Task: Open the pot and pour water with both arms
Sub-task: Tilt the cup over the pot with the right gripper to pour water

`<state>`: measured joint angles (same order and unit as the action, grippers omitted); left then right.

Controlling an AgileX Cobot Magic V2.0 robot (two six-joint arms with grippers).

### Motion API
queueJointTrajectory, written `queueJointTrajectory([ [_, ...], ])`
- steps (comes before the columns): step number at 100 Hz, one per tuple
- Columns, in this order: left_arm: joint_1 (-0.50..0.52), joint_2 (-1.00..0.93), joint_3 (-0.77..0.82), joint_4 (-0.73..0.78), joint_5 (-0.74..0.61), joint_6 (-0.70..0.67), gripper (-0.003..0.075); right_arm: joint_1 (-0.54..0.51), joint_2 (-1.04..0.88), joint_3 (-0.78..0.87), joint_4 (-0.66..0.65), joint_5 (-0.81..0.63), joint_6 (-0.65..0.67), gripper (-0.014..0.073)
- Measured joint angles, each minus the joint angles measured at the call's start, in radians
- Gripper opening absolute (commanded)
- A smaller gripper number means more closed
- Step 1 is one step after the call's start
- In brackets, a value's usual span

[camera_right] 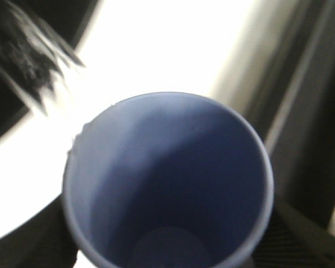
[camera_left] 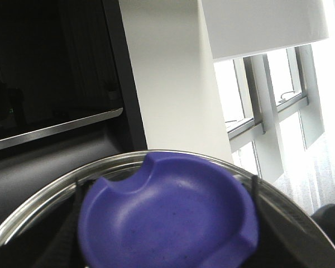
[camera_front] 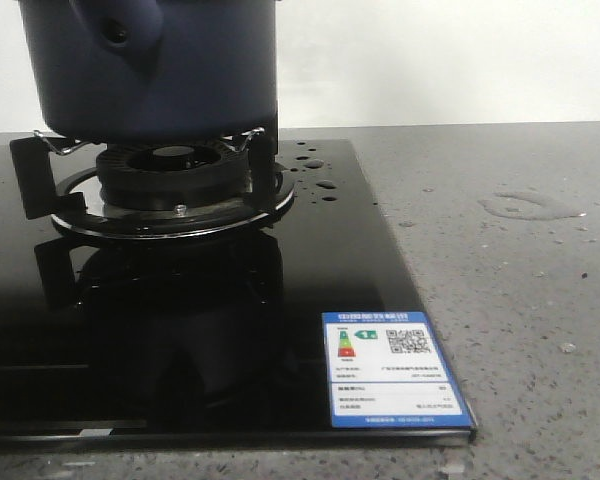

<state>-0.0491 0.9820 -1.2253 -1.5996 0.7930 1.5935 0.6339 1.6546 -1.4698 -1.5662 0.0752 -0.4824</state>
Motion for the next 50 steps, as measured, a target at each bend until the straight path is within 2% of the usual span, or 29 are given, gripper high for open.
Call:
queueJointTrajectory([
  [32, 0.0, 0.0, 0.0, 0.0, 0.0, -0.001, 0.0292, 0.0, 0.0, -0.098, -0.045, -0.008, 0.007, 0.0277],
  [43, 0.0, 0.0, 0.0, 0.0, 0.0, -0.001, 0.0292, 0.0, 0.0, -0.099, 0.003, -0.008, 0.087, 0.0277],
  [50, 0.0, 0.0, 0.0, 0.0, 0.0, -0.001, 0.0292, 0.0, 0.005, -0.099, 0.086, -0.006, 0.174, 0.0277],
])
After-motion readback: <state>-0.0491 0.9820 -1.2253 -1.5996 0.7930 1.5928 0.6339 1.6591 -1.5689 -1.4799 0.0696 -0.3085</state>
